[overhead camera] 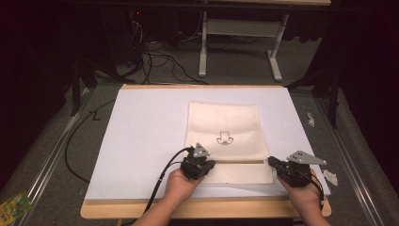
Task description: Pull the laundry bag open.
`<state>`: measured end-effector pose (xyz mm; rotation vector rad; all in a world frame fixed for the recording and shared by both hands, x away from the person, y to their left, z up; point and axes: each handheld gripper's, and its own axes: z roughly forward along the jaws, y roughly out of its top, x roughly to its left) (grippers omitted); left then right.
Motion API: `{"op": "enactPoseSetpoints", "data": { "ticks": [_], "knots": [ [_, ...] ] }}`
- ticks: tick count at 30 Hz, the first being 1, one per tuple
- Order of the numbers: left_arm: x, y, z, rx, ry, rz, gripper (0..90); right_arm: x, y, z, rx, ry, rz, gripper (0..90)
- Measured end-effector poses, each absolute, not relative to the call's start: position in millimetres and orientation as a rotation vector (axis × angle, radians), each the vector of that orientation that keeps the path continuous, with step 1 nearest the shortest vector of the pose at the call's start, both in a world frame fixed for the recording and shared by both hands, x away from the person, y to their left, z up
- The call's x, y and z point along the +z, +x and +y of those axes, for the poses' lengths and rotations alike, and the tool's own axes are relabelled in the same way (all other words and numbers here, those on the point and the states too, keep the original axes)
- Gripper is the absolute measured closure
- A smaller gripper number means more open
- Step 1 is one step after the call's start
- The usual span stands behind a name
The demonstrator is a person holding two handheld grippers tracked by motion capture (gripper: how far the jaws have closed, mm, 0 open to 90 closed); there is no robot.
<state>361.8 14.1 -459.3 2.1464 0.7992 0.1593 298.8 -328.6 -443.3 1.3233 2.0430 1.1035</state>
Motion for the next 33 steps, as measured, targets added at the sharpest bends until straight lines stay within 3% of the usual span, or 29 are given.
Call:
{"op": "enactPoseSetpoints", "data": {
  "ticks": [7,14,18,22,23,25,26,31,33],
  "knots": [
    [-459.8,358.0,36.5,0.185,2.149,0.837,87.7,-441.7,297.9,-318.2,1.059,1.286,2.057,87.0],
    [-468.2,358.0,87.8,0.220,2.146,0.938,87.6,-441.1,297.8,-348.8,1.066,1.376,1.974,86.9],
    [-471.8,349.9,90.3,0.274,2.177,0.913,87.4,-439.5,296.5,-345.3,1.082,1.346,1.994,86.9],
    [-473.1,350.1,95.0,0.237,2.132,0.923,85.9,-442.0,296.1,-342.6,1.062,1.302,2.011,84.1],
    [-473.6,350.5,96.8,0.227,2.125,0.918,81.5,-445.0,296.5,-344.7,1.058,1.310,2.017,80.9],
    [-473.8,351.6,100.0,0.219,2.118,0.923,60.1,-450.2,295.7,-349.0,1.073,1.327,2.029,68.2],
    [-472.6,351.7,102.3,0.232,2.107,0.919,54.4,-450.9,295.4,-351.8,1.094,1.315,2.020,61.7],
    [-453.7,355.4,125.8,0.422,1.973,0.910,35.2,-445.2,293.6,-367.7,1.157,1.327,1.906,33.6],
    [-446.2,357.3,142.9,0.502,1.900,0.920,29.3,-443.3,292.2,-373.7,1.122,1.330,1.870,27.5]
  ]
}}
